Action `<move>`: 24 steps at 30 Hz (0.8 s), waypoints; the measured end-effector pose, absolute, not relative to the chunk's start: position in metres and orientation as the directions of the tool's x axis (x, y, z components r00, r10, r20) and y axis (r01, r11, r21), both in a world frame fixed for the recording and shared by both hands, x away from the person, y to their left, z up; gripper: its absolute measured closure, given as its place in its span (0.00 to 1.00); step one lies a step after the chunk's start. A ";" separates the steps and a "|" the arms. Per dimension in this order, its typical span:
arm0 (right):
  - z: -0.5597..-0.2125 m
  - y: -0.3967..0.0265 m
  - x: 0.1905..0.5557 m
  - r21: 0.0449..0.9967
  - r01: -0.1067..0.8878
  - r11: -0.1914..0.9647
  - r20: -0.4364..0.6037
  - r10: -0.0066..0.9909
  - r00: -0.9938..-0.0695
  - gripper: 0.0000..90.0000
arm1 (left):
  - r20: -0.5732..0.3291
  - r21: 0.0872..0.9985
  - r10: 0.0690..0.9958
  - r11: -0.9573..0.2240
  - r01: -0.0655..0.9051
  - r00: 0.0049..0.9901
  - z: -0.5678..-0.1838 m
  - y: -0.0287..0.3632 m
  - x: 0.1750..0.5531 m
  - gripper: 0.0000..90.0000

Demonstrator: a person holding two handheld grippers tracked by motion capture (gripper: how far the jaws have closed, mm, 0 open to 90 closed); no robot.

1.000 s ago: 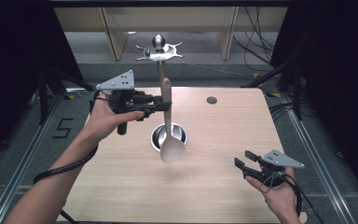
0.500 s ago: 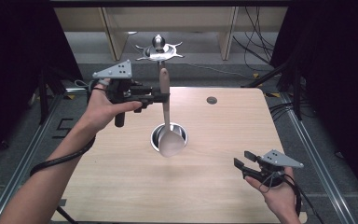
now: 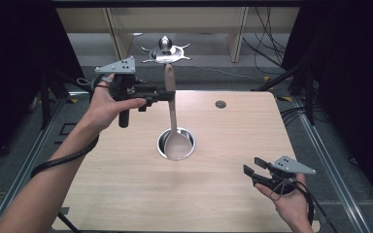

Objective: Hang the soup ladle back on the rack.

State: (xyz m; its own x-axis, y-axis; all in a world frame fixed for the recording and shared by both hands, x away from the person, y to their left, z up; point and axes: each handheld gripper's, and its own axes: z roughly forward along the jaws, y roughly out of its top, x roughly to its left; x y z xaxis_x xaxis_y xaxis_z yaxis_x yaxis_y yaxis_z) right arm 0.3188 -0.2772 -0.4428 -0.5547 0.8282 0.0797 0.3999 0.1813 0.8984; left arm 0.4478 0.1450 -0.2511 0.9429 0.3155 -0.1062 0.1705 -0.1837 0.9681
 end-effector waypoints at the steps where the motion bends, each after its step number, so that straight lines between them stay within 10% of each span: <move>1: -0.443 -0.277 0.319 0.898 0.400 0.182 0.079 0.828 -0.554 0.51 | -0.110 0.968 0.316 -0.181 0.174 0.942 -0.251 0.146 0.449 0.82; 24: -0.443 -0.277 0.318 0.893 0.416 0.172 0.098 0.828 -0.553 0.51 | -0.255 0.961 0.326 -0.019 0.276 0.911 -0.272 0.160 0.456 0.79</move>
State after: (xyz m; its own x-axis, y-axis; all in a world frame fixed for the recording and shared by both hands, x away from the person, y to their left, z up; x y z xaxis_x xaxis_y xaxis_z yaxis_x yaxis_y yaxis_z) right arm 0.3175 -0.2766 -0.4432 -0.5527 0.8276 0.0976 0.4159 0.1725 0.8929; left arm 0.4561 0.1596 -0.2722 0.9106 0.3255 -0.2547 0.2758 -0.0194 0.9610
